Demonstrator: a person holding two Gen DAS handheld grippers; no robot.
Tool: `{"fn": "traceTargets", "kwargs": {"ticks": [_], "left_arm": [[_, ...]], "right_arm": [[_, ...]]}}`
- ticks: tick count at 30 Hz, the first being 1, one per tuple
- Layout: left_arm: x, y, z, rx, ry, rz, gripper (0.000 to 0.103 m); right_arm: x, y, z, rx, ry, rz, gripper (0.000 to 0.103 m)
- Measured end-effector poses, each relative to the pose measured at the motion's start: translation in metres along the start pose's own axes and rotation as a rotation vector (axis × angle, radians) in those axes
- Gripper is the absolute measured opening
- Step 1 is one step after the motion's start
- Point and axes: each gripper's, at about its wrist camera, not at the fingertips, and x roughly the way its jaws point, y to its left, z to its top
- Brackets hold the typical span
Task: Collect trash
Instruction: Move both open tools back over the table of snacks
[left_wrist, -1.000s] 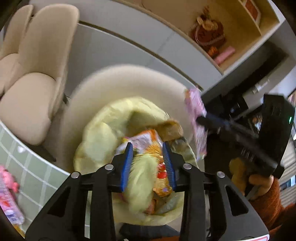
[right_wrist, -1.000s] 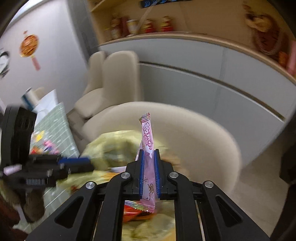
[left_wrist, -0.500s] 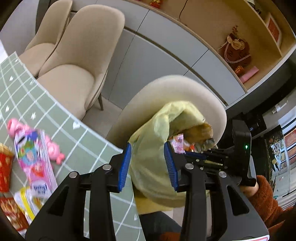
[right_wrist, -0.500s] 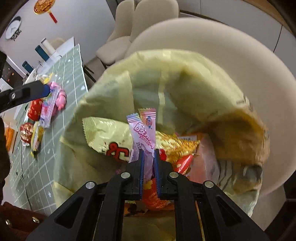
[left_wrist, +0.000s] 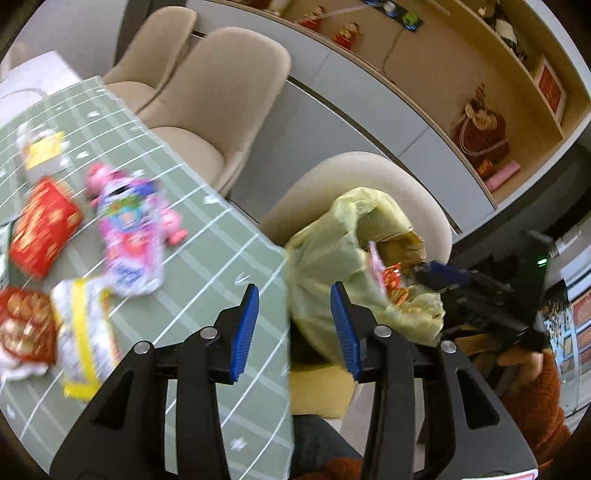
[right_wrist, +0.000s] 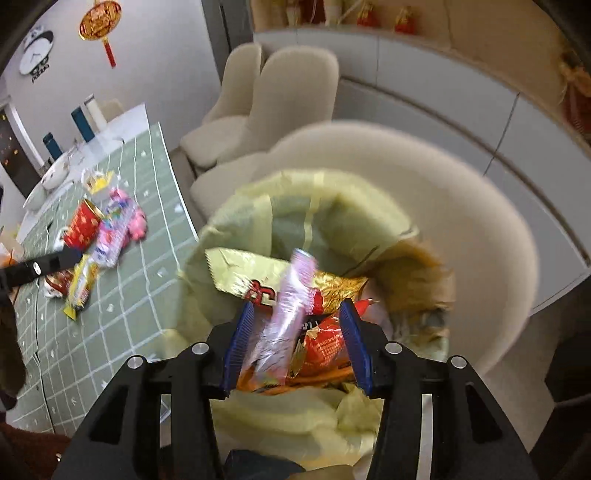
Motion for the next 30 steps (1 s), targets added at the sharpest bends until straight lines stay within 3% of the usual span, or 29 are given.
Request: {"fn": "traceTargets", "kwargs": {"ticks": [6, 13, 17, 23, 30], "left_arm": [[-0.047, 0.058, -0.04, -0.092, -0.065, 0.143, 0.039], [-0.115, 0.144, -0.075, -0.239, -0.127, 0.33, 0.039], [-0.14, 0.177, -0.086, -0.282, -0.15, 0.375, 0.039], [-0.143, 0.202, -0.083, -0.265, -0.142, 0.369, 0.039], [-0.127, 0.199, -0.073, -0.233, -0.145, 0.309, 0.039]], "right_arm": [[-0.032, 0.054, 0.003, -0.059, -0.148, 0.091, 0.046], [0.003, 0.145, -0.008, -0.191, -0.054, 0.208, 0.046], [0.013, 0.186, -0.014, -0.229, -0.044, 0.263, 0.046], [0.02, 0.208, -0.019, -0.234, -0.017, 0.237, 0.046], [0.042, 0.222, -0.009, -0.247, 0.016, 0.202, 0.046]]}}
